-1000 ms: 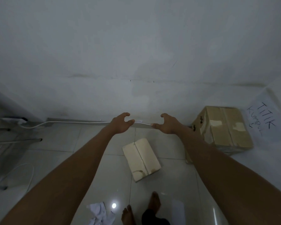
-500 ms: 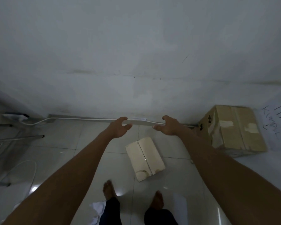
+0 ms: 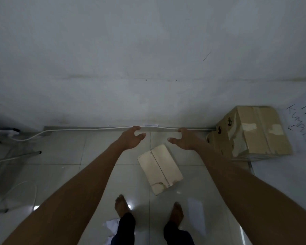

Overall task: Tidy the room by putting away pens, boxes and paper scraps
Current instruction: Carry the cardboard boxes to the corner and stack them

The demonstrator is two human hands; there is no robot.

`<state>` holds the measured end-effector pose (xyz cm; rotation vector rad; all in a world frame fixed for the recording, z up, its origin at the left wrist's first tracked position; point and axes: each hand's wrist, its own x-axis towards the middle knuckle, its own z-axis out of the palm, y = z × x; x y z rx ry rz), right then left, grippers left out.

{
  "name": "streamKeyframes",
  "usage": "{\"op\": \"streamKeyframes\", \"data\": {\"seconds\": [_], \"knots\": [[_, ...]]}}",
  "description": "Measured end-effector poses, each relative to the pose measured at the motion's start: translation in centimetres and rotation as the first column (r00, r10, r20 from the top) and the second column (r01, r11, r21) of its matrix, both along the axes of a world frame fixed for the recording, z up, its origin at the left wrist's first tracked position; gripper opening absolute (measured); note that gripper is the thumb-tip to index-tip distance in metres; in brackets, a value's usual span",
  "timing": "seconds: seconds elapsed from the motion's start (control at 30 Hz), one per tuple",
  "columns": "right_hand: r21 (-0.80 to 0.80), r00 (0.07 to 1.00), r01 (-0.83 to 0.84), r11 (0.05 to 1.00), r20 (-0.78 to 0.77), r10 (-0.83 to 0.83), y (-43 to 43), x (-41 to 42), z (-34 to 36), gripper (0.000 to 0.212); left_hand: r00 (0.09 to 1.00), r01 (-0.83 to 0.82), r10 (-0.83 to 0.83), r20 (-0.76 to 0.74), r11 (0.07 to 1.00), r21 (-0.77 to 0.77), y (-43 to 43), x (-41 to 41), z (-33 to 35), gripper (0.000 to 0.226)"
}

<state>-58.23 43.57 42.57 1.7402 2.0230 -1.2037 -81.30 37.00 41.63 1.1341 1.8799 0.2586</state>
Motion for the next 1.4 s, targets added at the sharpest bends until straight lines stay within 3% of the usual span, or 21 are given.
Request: {"op": "streamKeyframes", "data": {"seconds": [0.73, 1.13, 1.4], "knots": [[-0.134, 0.999, 0.014, 0.991, -0.029, -0.018, 1.5, 2.0, -11.8, 0.085, 0.997, -0.038, 0.051, 0.062, 0.980, -0.194, -2.2, 3.7, -10.5, 0.057], [-0.194, 0.995, 0.102, 0.976, 0.028, -0.099, 0.7, 2.3, -31.2, 0.087, 0.978, -0.174, 0.203, 0.048, 0.920, -0.352, -5.2, 3.2, -29.6, 0.062], [-0.147, 0.984, 0.172, 0.974, 0.068, -0.164, -0.3, 3.3, -44.1, 0.095, 0.925, -0.322, 0.376, 0.047, 0.846, -0.425, -6.7, 2.8, -42.3, 0.065]]}}
